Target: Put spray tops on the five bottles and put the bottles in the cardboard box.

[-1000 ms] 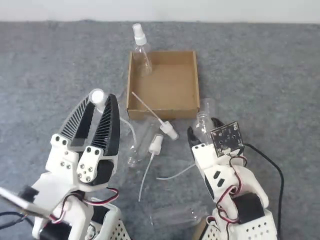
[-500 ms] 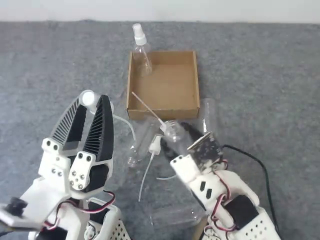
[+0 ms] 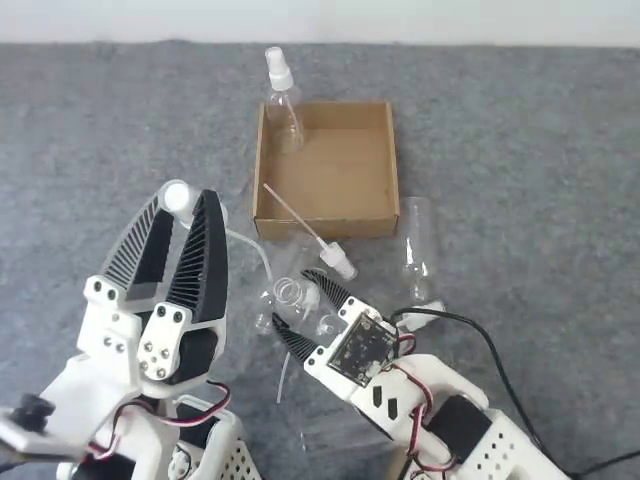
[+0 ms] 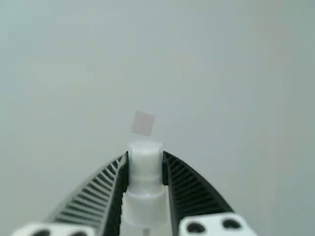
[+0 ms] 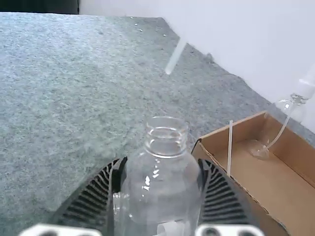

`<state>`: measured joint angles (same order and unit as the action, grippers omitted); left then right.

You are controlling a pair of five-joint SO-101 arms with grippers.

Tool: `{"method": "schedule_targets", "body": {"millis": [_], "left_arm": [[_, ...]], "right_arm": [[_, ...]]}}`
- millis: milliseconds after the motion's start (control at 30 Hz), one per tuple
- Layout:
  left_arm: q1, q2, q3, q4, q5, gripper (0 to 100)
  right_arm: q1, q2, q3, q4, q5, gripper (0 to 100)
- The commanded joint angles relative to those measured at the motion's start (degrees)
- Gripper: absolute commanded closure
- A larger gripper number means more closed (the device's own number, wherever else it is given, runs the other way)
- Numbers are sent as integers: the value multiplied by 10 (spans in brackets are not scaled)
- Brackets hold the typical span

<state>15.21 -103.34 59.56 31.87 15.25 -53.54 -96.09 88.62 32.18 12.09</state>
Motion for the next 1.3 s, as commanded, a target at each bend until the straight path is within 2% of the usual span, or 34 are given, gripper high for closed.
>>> {"method": "schedule_targets", "body": {"millis": [0, 233, 600, 1267], "left_arm": [[-3, -11, 1, -15, 34, 987], [-3, -11, 22, -14, 46, 987], [-3, -11, 26, 45, 47, 987], [3, -11, 98, 47, 46, 987]], "right_arm": [[-7, -12, -8, -24, 9, 919], [-7, -12, -8, -22, 9, 919], [-6, -12, -11, -22, 6, 919], [-4, -12, -9, -25, 5, 919]]}}
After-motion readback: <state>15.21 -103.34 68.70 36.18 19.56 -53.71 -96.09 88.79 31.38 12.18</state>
